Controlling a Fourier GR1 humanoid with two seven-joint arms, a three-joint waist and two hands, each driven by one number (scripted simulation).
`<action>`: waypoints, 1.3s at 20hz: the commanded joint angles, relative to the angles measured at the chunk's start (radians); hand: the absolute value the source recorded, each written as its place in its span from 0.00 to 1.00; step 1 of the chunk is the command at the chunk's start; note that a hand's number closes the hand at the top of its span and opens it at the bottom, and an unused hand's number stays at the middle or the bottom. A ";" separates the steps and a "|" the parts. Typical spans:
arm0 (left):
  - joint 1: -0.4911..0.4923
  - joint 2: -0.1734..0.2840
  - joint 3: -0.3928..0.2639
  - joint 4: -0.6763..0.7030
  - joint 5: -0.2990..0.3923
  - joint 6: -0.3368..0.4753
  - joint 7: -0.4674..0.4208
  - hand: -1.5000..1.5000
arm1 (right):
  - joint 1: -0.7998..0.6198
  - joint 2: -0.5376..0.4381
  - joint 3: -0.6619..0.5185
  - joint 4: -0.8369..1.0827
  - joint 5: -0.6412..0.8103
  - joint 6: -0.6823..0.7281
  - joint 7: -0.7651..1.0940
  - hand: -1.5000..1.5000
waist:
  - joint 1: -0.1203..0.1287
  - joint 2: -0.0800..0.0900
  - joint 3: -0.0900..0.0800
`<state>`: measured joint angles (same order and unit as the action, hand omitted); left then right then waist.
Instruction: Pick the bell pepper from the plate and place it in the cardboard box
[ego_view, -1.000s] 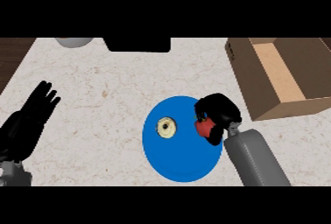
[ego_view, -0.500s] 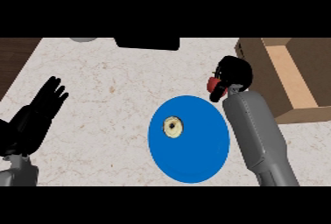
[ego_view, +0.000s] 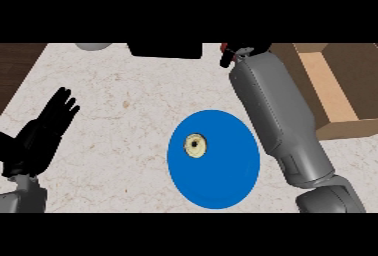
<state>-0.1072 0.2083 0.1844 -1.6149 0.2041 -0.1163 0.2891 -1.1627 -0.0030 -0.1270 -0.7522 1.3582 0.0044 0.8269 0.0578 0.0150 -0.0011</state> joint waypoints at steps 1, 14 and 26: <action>0.016 0.006 0.003 -0.036 0.002 0.004 0.023 0.50 | -0.118 0.000 0.000 0.052 0.072 -0.081 0.142 1.00 | -0.011 -0.007 0.000; 0.047 -0.001 0.017 -0.028 -0.018 0.012 -0.015 0.50 | -0.210 -0.201 -0.080 0.228 0.101 -0.152 0.149 1.00 | -0.031 -0.008 0.001; 0.033 -0.020 0.012 0.005 -0.020 0.004 -0.041 0.50 | -0.049 -0.327 -0.127 0.347 0.041 -0.344 -0.108 1.00 | -0.033 -0.002 0.001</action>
<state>-0.0611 0.2113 0.2132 -1.6279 0.2064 -0.1284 0.2707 -1.2793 -0.2981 -0.2341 -0.4471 1.4194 -0.2521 0.7966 0.0253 0.0089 -0.0002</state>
